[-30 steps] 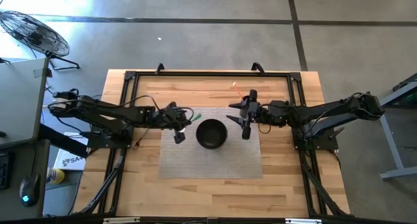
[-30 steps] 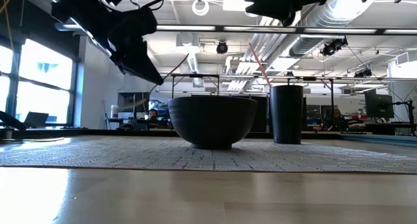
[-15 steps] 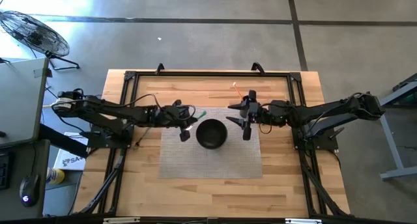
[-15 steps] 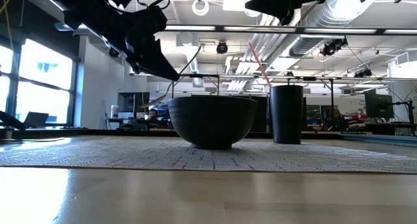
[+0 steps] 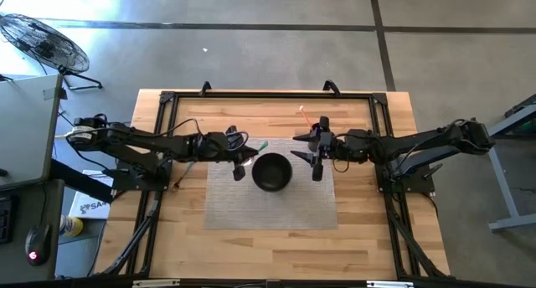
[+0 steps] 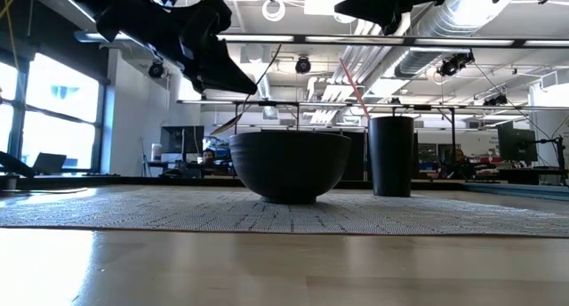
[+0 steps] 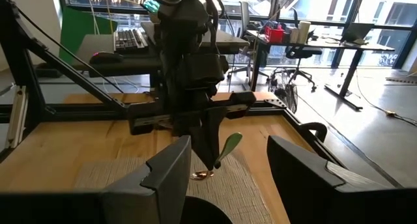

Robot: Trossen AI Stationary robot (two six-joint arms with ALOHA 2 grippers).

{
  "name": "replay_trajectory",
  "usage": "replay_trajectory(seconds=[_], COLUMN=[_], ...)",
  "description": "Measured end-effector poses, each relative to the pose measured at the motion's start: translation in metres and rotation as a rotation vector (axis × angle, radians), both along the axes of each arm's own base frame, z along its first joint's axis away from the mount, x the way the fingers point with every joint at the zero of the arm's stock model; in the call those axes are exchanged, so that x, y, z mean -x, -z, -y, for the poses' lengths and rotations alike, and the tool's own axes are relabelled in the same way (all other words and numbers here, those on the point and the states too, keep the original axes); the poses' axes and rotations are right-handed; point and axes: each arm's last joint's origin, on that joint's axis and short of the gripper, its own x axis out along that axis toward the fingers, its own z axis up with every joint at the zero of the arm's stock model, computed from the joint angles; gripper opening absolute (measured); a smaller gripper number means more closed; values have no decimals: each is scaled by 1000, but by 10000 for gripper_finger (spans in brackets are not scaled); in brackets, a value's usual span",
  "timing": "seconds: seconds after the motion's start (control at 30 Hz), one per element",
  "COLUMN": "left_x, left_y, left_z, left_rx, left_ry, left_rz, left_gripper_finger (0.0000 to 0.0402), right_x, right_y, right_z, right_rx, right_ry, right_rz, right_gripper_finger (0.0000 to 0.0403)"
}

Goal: Pick & Place Utensil
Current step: Put the green spoon into the black bowl

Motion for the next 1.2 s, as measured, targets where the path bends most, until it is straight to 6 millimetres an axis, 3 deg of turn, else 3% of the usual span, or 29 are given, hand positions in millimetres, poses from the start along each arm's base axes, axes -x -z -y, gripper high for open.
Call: replay_trajectory(seconds=[0.57,0.83,1.03,1.2], left_x=[-3,-28,-60,-83], left_y=[-4,16,22,39], left_z=[1,4,5,8], left_rx=[19,75,102,107], left_ry=[41,125,182,218], left_rz=[56,109,59,-15], left_gripper_finger=[4,4,4,4], right_x=[0,0,0,0], right_y=[0,-1,-1,0], right_z=[0,0,0,0], right_rx=[-2,-3,-2,-1], right_ry=[1,1,1,1], right_rz=[3,6,6,3], right_gripper_finger=[197,197,197,197])
